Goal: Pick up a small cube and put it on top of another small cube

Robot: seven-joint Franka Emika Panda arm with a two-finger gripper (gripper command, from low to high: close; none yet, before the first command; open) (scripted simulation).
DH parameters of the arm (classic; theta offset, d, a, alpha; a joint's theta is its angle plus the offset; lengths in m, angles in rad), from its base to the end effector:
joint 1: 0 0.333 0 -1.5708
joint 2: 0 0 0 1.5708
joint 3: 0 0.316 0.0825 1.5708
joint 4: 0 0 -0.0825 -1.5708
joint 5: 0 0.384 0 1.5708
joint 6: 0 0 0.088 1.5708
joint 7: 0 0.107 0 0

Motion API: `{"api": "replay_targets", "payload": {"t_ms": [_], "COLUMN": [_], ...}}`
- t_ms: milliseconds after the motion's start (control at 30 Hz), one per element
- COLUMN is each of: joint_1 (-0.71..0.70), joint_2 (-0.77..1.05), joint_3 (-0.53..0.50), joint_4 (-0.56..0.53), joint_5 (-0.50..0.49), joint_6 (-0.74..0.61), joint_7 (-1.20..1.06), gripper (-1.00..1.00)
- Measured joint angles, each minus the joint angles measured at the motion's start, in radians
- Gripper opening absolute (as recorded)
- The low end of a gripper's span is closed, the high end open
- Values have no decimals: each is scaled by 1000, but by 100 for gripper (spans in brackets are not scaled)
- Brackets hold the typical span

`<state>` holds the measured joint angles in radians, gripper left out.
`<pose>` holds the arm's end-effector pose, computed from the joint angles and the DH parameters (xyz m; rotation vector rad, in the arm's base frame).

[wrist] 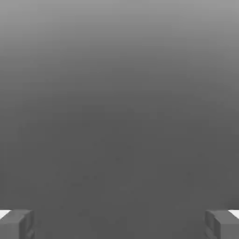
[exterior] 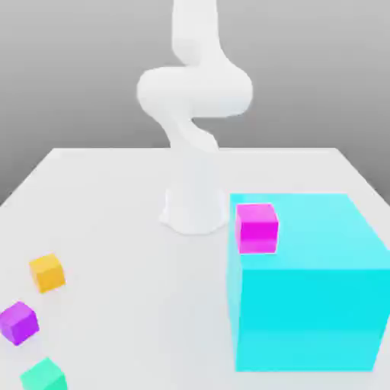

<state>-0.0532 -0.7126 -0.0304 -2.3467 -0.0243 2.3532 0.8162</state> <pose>0.3794 -0.0358 0.6614 -2.4616 1.1728 -0.9571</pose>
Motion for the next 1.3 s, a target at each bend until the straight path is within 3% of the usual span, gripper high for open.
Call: {"api": "replay_targets", "payload": {"t_ms": [433,567,667,767,900,933,1167,1300], "joint_1": [-267,-332,-406,-467,-592,-617,-623,-541], "joint_2": [474,622,738,853,997,1022,1023,901], "joint_3": [-238,-322,-354,-300,-147,-119,-113,-222], "joint_4": [-251,-327,-384,-392,-363,-358,-358,-386], "joint_5": [-63,-17,69,198,331,347,344,227], "joint_6": [290,379,445,520,630,650,651,558], "joint_7": [38,3,-61,-155,-255,-268,-266,-177], "gripper": [0,0,0,0,0,-100,-100,-100]}}
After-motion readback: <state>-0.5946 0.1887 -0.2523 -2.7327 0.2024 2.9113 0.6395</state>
